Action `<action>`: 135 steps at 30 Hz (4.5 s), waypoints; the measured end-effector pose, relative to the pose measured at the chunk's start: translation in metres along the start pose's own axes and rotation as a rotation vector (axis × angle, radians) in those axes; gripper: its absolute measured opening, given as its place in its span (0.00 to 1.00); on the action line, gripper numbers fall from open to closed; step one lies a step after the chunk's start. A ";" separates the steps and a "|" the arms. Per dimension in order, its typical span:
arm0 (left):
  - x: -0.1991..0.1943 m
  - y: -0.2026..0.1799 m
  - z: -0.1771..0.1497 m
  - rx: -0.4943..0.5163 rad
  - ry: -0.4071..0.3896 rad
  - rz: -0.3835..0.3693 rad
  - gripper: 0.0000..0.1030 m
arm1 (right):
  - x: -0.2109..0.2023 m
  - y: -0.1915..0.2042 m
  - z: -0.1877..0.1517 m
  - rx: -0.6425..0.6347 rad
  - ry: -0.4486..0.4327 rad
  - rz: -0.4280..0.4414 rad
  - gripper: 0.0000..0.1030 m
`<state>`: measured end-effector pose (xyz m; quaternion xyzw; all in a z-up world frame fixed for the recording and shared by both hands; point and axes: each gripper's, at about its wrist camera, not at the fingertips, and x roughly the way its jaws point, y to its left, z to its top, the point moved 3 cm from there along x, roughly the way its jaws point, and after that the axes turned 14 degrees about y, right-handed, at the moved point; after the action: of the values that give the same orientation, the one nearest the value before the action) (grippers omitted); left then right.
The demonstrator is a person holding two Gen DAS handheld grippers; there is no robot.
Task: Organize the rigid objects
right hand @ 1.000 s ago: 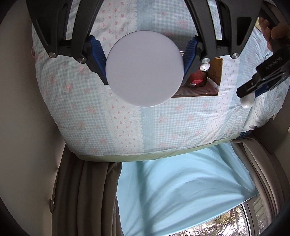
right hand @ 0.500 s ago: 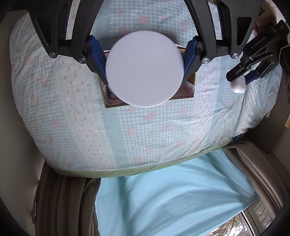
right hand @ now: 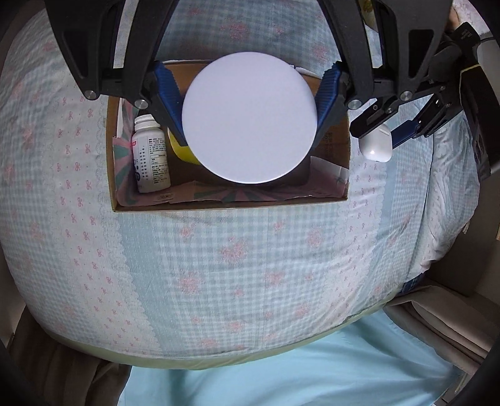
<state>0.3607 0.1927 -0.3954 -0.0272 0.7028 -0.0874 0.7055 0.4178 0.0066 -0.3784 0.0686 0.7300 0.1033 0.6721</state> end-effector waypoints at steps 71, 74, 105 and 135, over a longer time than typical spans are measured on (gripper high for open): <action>-0.337 -0.133 -0.205 0.020 -0.660 0.079 1.00 | -0.317 -0.001 -0.236 -0.012 -0.606 -0.237 1.00; -0.340 -0.146 -0.224 0.016 -0.689 0.074 1.00 | -0.328 -0.005 -0.259 -0.023 -0.656 -0.259 1.00; -0.344 -0.177 -0.264 -0.019 -0.781 0.152 1.00 | -0.334 -0.022 -0.295 -0.052 -0.757 -0.270 1.00; -0.341 -0.181 -0.274 -0.009 -0.814 0.193 1.00 | -0.332 -0.025 -0.301 -0.033 -0.762 -0.277 1.00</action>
<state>0.0738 0.0927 -0.0324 0.0032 0.3663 0.0000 0.9305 0.1481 -0.1150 -0.0411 -0.0080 0.4291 -0.0093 0.9032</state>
